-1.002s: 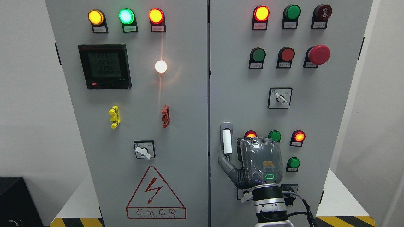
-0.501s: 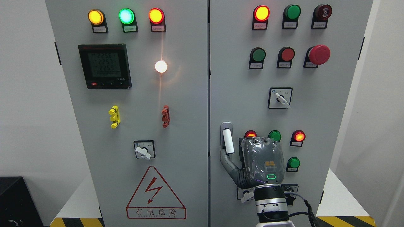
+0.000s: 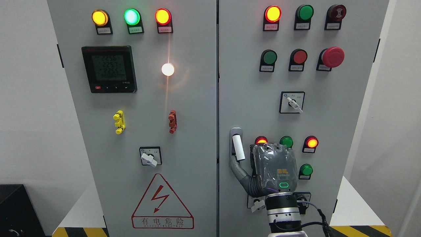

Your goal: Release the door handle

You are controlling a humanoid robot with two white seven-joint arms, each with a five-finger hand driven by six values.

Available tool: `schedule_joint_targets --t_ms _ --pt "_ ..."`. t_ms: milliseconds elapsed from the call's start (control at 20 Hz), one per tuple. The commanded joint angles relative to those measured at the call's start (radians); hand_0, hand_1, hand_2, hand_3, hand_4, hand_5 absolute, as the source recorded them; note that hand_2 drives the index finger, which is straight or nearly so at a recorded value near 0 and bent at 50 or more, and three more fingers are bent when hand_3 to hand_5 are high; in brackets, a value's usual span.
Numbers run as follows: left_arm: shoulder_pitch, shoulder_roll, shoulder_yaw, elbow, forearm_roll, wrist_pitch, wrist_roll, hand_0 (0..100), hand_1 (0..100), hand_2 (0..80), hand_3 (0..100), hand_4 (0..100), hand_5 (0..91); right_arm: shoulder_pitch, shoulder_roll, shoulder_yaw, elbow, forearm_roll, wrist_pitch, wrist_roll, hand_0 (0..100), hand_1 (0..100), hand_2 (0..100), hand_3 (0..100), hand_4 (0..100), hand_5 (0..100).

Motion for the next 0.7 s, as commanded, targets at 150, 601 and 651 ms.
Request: schedule_joint_targets --t_ms 150,601,651 --pt "-0.026 0.000 0.000 0.029 0.000 0.000 0.001 12 56 0.0 0 0 0.0 0.002 0.000 -0.008 -0.008 0.000 0.001 -0.002 46 37 92 100 100 100" --pt "-0.026 0.000 0.000 0.029 0.000 0.000 0.001 12 56 0.0 0 0 0.0 0.002 -0.001 -0.014 -0.009 0.000 0.001 -0.005 47 38 91 100 100 100" --pt "-0.026 0.000 0.000 0.029 0.000 0.000 0.001 12 56 0.0 0 0 0.0 0.002 0.000 -0.014 -0.011 0.000 0.001 -0.005 47 39 91 100 100 100"
